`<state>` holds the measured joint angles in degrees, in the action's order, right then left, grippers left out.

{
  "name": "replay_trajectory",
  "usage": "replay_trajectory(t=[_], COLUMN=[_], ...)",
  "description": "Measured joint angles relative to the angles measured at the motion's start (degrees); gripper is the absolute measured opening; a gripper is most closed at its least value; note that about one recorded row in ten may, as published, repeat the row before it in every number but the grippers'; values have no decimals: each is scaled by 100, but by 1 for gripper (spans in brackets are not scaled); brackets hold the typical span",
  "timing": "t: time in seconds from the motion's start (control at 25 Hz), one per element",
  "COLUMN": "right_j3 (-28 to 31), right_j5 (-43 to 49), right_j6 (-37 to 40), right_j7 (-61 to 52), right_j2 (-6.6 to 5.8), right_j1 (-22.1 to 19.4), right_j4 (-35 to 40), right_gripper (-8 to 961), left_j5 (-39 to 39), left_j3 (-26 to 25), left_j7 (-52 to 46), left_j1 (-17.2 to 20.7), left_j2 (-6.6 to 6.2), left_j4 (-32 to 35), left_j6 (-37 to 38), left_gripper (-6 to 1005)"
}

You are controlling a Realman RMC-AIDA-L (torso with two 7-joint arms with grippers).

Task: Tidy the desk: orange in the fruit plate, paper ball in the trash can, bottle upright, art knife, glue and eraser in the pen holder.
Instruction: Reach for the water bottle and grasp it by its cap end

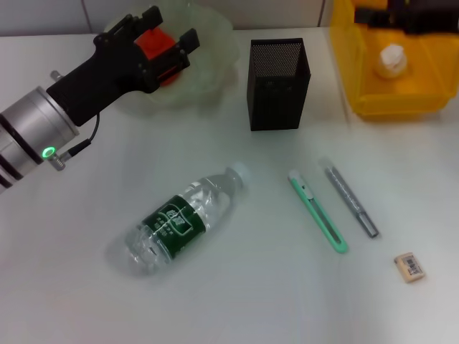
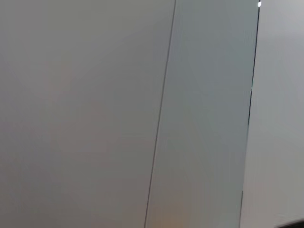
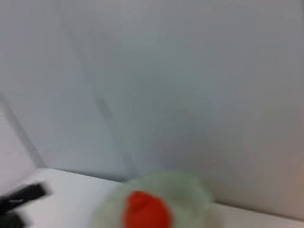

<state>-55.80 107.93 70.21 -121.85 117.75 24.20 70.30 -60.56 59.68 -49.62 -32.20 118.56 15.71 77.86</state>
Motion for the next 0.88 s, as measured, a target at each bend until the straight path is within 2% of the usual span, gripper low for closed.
replay_trajectory(t=[0.2,0.32,0.4,0.48,0.56,0.76,0.84,0.88], right_j3=[933,1519,1738,1871,1954,2147,2194,2209], right_j5=[-1072,-1242,-1256,-1258,-1258,-1292,-1376,-1417], right_j6=[1334,1961,2098,2039,1886,1663,1713,1721], right_j7=[1727,2634,3058,3267,3337,3584,3826,3907], right_j2=[-175,-260,-280,-272,-251,-163,-99,-66], right_j1=[35,75,53,2,-40,-71,-70,-70], right_j4=[-1721,-2586,-2902,-3038,-3071,-3127,-3159,-3170], right_gripper=[808,808,808,808,808,804,804,804], left_j5=[2,-13,-201,-637,-1424,-3032,-3521,-3868], left_j3=[105,473,795,972,981,1007,1016,1017], left_j7=[-7,-169,-512,-1002,-1674,-3449,-4042,-4527], left_j1=[28,17,41,81,112,123,122,122], left_j2=[-1,-8,-33,-56,-84,-161,-126,-56], left_j4=[72,226,533,932,1412,2430,2806,3161], left_j6=[-18,-148,-387,-574,-632,-464,-331,-242], left_gripper=[804,804,804,804,805,805,805,805])
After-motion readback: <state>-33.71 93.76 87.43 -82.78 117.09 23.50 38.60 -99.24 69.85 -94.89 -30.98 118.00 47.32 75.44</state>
